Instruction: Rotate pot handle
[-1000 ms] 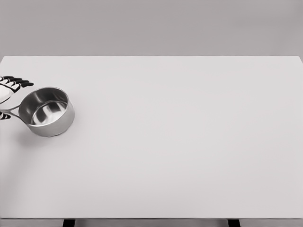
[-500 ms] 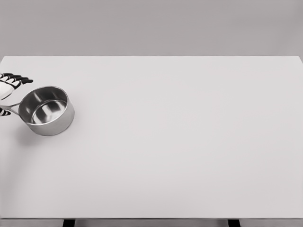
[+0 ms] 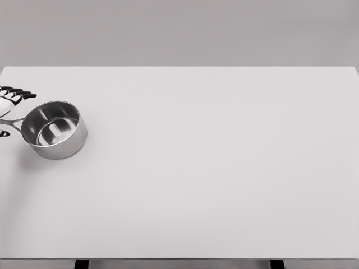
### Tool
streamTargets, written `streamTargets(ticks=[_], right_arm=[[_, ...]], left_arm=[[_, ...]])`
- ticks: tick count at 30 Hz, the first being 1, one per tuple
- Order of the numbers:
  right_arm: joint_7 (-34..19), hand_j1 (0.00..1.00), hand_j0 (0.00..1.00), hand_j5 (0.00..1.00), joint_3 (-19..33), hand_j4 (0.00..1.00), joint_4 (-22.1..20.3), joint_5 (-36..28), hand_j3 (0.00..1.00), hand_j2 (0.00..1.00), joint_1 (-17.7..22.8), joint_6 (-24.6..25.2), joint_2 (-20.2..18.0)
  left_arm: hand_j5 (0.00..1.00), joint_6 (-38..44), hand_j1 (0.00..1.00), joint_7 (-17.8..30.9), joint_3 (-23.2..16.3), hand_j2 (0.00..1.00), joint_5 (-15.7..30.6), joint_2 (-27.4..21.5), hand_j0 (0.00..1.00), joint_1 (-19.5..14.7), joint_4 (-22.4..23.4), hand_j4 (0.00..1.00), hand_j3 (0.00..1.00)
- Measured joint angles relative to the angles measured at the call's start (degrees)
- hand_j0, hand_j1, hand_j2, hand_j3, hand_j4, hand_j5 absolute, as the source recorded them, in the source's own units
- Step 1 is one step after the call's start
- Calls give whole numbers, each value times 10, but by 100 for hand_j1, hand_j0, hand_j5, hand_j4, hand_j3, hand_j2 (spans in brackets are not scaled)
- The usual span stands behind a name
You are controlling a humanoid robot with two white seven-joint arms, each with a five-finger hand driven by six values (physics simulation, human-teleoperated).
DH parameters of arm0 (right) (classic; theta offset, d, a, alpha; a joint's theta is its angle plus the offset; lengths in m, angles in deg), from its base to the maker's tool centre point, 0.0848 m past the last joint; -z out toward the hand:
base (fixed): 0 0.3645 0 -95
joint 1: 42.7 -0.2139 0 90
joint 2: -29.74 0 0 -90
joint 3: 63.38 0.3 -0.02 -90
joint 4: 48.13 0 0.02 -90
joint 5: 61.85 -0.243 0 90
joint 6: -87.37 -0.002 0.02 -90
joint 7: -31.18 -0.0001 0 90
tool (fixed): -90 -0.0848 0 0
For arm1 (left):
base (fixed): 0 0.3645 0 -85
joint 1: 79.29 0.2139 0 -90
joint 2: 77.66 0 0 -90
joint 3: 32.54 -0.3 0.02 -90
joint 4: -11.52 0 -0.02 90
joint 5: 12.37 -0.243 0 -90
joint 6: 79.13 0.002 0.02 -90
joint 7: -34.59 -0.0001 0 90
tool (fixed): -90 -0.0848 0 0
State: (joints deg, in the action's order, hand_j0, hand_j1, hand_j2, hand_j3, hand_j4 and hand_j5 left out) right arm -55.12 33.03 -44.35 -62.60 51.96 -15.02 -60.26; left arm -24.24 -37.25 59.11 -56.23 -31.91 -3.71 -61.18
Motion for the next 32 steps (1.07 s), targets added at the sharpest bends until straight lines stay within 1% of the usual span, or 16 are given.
streamTargets(ticks=[1,3,7,9,11,14,16,17,19,21,24,25,26,27,29,32], right_arm=[[0,100,100,100,0,100,0,0,100,100,0,0,0],[0,100,100,100,0,100,0,0,100,100,0,0,0],[0,100,100,100,0,100,0,0,100,100,0,0,0],[0,100,100,100,0,100,0,0,100,100,0,0,0],[0,100,100,100,0,100,0,0,100,100,0,0,0],[0,100,100,100,0,100,0,0,100,100,0,0,0],[0,100,100,100,0,100,0,0,100,100,0,0,0],[0,100,100,100,0,100,0,0,100,100,0,0,0],[0,100,100,100,0,100,0,0,100,100,0,0,0],[0,100,100,100,0,100,0,0,100,100,-1,0,0],[0,100,100,100,0,100,0,0,100,100,0,0,0],[0,100,100,100,0,100,0,0,100,100,0,0,0],[0,100,100,100,0,100,0,0,100,100,0,0,0],[0,100,100,100,0,100,0,0,100,100,0,0,0],[0,100,100,100,0,100,0,0,100,100,0,0,0],[0,100,100,100,0,100,0,0,100,100,0,0,0]], left_arm=[[100,0,100,0,0,100,3,-1,100,4,-8,100,100],[100,0,100,0,1,100,15,-5,100,32,-29,100,100],[100,0,100,0,3,100,41,-20,100,45,-57,100,100],[100,0,100,0,4,100,60,-33,100,61,-71,100,100],[100,0,100,0,5,100,88,-56,100,61,-89,100,100],[100,0,100,0,6,100,144,-107,100,59,-108,100,100],[100,0,100,1,6,100,177,-135,100,60,-133,100,100],[100,0,100,2,5,100,188,-141,100,57,-146,100,100],[100,0,100,4,4,100,200,-120,100,35,-162,100,100],[100,0,100,8,3,100,206,-97,100,26,-170,100,100],[100,0,100,11,-4,100,198,-57,100,-9,-173,100,100],[100,0,100,13,-5,100,183,-42,100,-27,-168,100,100],[100,1,100,16,-6,100,153,-26,100,-42,-161,100,100],[100,0,100,18,-7,100,121,-8,100,-43,-155,100,100],[100,0,100,20,-9,100,80,16,100,-41,-148,100,100],[100,0,100,22,-9,100,53,32,100,-41,-142,100,100]])
